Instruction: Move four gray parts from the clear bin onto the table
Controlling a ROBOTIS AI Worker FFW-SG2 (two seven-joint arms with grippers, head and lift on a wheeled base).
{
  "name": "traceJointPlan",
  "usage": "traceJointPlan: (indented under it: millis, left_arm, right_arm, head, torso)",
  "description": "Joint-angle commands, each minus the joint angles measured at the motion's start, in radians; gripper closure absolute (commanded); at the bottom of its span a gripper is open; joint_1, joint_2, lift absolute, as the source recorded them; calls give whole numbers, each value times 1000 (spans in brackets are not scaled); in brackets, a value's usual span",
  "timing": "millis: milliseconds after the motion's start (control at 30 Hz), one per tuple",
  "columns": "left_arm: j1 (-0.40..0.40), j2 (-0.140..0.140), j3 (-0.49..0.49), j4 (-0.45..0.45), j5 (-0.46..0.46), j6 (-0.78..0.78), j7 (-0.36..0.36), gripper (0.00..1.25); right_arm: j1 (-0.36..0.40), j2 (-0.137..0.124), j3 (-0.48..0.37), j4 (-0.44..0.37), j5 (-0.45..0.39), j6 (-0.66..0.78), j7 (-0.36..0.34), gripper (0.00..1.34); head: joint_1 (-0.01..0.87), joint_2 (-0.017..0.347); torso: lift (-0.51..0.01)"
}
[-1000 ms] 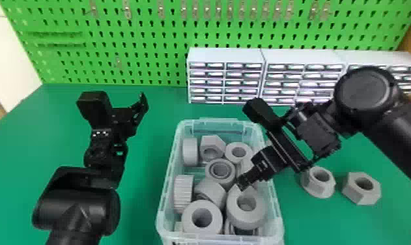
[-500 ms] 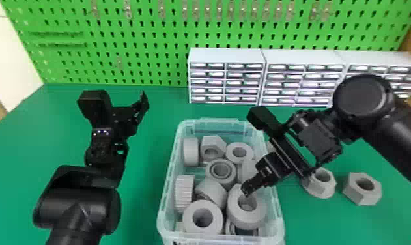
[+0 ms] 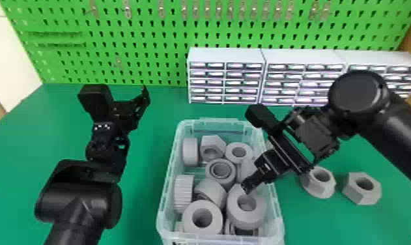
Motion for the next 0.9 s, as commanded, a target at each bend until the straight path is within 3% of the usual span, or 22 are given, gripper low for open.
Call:
traceJointPlan:
  millis: [0, 200, 367, 567, 867]
  left_arm:
    - [-5, 0, 1, 0, -2, 0, 0, 282]
    - [-9, 0, -1, 0, -7, 0, 0, 283]
    - [-15, 0, -5, 2, -22, 0, 0, 283]
    - [-29, 0, -10, 9, -25, 0, 0, 282]
    - [-35, 3, -24, 17, -20, 0, 0, 283]
  right_arm:
    - [-17, 9, 16, 1, -7, 3, 0, 558]
    - [-27, 21, 28, 1, -23, 3, 0, 558]
    - [-36, 53, 49, 47, -37, 3, 0, 556]
    - [-53, 72, 88, 61, -49, 3, 0, 556]
    - [-48, 82, 97, 72, -75, 3, 0, 553]
  head:
    - [693, 72]
    - [693, 72]
    - [693, 72]
    - [693, 72]
    - [693, 72]
  torso:
    - [-52]
    - [-52]
    - [-52]
    - [-52]
    - [-52]
